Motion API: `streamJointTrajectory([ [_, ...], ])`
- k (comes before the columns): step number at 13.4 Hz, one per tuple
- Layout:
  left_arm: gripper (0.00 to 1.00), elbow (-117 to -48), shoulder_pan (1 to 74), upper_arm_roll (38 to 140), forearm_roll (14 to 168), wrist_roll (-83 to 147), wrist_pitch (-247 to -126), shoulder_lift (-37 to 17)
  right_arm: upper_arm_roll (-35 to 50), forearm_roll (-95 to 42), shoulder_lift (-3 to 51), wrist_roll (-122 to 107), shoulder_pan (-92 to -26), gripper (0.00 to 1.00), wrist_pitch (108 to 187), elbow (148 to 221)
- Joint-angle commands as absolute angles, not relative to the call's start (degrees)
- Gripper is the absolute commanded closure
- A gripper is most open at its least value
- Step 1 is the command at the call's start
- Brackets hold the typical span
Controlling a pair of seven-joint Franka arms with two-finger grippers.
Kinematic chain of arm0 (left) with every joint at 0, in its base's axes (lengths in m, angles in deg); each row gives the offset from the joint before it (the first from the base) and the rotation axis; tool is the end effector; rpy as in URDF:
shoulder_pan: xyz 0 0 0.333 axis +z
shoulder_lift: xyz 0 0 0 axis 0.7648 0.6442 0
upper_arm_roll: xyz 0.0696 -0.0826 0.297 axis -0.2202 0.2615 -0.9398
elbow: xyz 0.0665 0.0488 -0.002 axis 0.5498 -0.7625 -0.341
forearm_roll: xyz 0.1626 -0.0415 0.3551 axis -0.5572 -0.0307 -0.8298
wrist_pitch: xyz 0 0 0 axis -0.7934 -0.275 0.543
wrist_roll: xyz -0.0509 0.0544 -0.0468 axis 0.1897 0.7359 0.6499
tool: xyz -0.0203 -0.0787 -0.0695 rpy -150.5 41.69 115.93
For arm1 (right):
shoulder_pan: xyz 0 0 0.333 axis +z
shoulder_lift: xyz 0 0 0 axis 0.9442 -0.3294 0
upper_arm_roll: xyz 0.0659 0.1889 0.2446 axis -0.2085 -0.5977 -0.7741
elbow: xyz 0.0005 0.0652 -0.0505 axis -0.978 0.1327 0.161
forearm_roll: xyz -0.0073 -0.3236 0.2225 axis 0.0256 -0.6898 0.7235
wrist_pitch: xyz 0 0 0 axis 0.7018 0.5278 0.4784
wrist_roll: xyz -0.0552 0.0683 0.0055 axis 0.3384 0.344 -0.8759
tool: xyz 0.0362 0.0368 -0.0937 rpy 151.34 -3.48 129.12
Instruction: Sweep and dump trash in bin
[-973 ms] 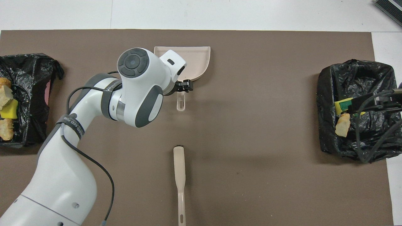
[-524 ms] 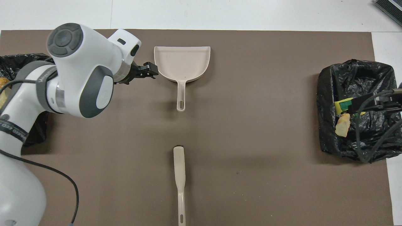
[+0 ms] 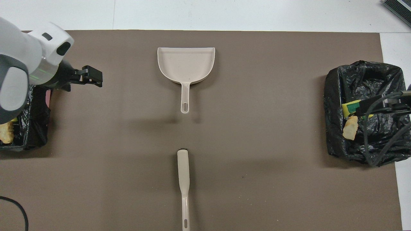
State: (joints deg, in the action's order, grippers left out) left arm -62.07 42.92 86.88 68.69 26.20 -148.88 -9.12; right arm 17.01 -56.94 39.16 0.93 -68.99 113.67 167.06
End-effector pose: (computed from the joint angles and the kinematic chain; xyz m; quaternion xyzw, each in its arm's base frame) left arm 0.6168 -0.0895 0.5410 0.9994 0.0189 0.0068 0.0287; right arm 0.5432 -0.0037 0.6470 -0.9997 0.0101 0.0239 0.0036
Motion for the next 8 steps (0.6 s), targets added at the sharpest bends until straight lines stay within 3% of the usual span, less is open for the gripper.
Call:
streamJointTrajectory([
  [1, 0.00, -63.18, 45.58, 87.44, 65.00, 22.13, -146.12, -12.25, 16.23, -56.58, 39.28, 1.55, -69.98, 0.00, 113.04, 166.62],
  [4, 0.00, -62.48, 46.81, 87.26, 64.99, 21.24, -141.92, -16.45, 16.23, -56.58, 39.28, 1.55, -69.98, 0.00, 113.04, 166.62],
  [8, 0.00, -67.38, 47.87, 87.26, 65.07, 17.55, -137.41, -22.53, 16.23, -56.58, 39.28, 1.55, -69.98, 0.00, 113.04, 166.62],
])
